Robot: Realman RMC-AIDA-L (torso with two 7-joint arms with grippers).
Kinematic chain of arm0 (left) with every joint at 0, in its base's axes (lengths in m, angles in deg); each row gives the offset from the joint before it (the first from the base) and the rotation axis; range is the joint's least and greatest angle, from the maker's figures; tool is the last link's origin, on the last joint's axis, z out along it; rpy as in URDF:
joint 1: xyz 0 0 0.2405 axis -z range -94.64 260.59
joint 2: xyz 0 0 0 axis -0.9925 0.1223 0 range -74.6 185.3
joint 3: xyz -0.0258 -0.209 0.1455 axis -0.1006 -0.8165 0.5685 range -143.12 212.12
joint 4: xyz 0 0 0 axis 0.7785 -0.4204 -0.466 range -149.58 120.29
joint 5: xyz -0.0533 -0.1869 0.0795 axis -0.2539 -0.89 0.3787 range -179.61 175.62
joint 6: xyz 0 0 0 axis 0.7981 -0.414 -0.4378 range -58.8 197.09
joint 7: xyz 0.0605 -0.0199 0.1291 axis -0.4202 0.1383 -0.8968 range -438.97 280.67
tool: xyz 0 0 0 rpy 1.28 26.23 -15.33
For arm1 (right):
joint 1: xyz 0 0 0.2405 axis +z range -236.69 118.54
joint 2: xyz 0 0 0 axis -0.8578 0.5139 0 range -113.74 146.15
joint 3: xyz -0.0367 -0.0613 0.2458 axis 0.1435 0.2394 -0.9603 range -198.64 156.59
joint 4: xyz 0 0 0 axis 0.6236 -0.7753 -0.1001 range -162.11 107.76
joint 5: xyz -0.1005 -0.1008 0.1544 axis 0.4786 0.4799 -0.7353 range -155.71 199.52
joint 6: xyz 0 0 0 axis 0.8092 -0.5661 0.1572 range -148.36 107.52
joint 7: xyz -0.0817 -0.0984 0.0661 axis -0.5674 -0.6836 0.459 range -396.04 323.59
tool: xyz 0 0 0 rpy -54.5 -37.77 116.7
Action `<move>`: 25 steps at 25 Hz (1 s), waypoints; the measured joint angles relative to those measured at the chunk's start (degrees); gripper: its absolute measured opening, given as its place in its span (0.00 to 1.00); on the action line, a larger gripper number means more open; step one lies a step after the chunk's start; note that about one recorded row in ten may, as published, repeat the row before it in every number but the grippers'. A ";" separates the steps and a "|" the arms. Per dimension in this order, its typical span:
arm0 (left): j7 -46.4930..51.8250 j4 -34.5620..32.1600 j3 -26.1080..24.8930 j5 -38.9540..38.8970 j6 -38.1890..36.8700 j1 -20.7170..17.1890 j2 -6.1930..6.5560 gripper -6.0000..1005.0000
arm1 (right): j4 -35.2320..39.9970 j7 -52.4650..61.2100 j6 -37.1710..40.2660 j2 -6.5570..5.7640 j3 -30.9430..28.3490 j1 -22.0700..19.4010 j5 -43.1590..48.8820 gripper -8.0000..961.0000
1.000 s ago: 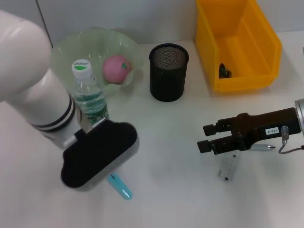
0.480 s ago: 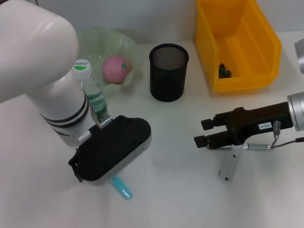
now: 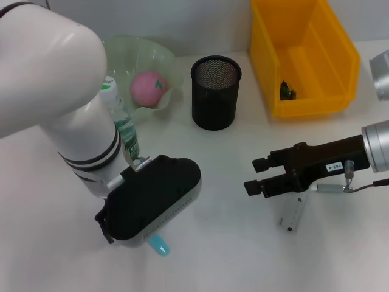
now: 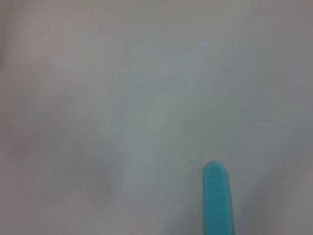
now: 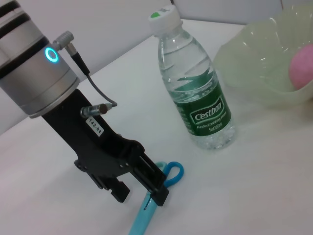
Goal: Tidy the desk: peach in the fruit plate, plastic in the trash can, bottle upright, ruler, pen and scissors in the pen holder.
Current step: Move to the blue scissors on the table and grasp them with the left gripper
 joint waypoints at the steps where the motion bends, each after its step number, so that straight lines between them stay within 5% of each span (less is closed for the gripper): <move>1: 0.00 0.00 0.00 0.00 0.00 0.00 0.00 0.79 | -0.02 0.00 0.00 0.02 0.04 0.01 0.00 0.78; 17: 2.42 4.20 2.58 -0.08 2.90 2.48 0.01 0.76 | -0.30 -1.20 -0.10 0.56 0.58 0.30 -0.02 0.78; 25: 2.43 4.93 3.01 -0.16 3.61 2.50 0.01 0.57 | -0.05 -1.26 0.06 0.77 0.58 0.36 -0.05 0.78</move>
